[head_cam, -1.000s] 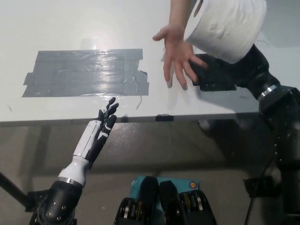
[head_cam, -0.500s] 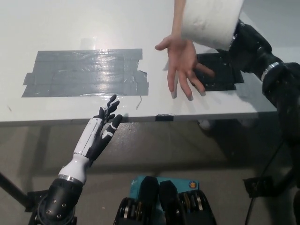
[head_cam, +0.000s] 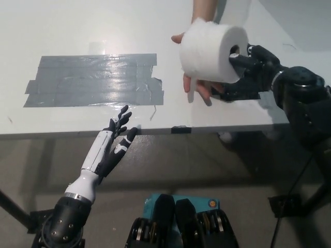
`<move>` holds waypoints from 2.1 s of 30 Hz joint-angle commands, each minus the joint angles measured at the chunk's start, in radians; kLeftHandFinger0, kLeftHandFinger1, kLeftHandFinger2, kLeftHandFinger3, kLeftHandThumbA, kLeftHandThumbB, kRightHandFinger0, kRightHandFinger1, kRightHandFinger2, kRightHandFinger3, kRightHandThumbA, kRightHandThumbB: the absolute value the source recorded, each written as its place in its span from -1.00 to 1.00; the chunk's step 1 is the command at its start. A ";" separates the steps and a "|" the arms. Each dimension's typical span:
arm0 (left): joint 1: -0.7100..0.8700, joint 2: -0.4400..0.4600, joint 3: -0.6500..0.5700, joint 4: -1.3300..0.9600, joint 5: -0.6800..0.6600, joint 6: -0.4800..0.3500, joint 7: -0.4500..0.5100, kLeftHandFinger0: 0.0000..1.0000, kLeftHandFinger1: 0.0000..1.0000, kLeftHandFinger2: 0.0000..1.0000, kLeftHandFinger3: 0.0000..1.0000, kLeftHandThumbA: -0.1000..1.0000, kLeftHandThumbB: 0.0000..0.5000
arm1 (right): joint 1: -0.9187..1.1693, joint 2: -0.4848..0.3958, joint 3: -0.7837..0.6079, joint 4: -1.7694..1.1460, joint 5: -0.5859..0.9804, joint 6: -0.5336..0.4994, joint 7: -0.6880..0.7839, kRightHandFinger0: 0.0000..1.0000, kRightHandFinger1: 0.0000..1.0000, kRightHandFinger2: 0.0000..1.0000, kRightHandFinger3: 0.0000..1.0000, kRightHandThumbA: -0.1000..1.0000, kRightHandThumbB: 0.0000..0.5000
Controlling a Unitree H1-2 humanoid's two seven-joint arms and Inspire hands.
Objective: A toilet paper roll is kept on the black spot on the desk infront of the robot and the robot inserts its right thumb into the hole in the centre to grab the roll. Then it passes the roll to a person.
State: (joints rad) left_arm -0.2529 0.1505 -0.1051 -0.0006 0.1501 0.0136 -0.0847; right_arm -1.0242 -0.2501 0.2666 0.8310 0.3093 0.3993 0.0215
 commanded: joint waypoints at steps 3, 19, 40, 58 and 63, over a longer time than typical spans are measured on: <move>-0.043 0.021 -0.003 -0.036 0.010 0.008 -0.023 1.00 1.00 1.00 1.00 0.70 -0.98 | -0.183 -0.023 0.107 0.056 -0.273 -0.199 -0.048 -0.73 0.20 0.83 0.73 -1.00 -0.35; -0.058 0.028 -0.012 -0.032 0.024 0.012 -0.026 1.00 1.00 1.00 1.00 0.54 -1.00 | -0.213 -0.083 0.236 -0.021 -0.412 -0.099 0.185 1.00 1.00 1.00 1.00 0.44 1.00; -0.066 0.022 -0.004 -0.022 0.015 0.006 -0.030 1.00 1.00 1.00 1.00 0.43 -1.00 | 0.091 -0.210 -0.080 -0.863 -0.472 0.038 0.117 1.00 1.00 1.00 1.00 1.00 0.70; -0.018 0.012 0.009 -0.014 -0.009 -0.040 -0.021 1.00 1.00 1.00 1.00 1.00 -0.71 | 0.655 0.013 -0.079 -1.116 -0.430 -0.291 0.068 1.00 1.00 1.00 1.00 1.00 0.20; 0.018 0.007 0.008 -0.020 -0.019 -0.047 -0.024 1.00 1.00 1.00 1.00 1.00 -0.64 | 0.732 0.047 -0.071 -0.987 -0.433 -0.403 0.067 1.00 1.00 1.00 1.00 1.00 0.25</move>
State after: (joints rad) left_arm -0.2586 0.1589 -0.1051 0.0066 0.1567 0.0282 -0.1071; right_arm -0.3249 -0.2284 0.2150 -0.2310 -0.1088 0.2369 0.1365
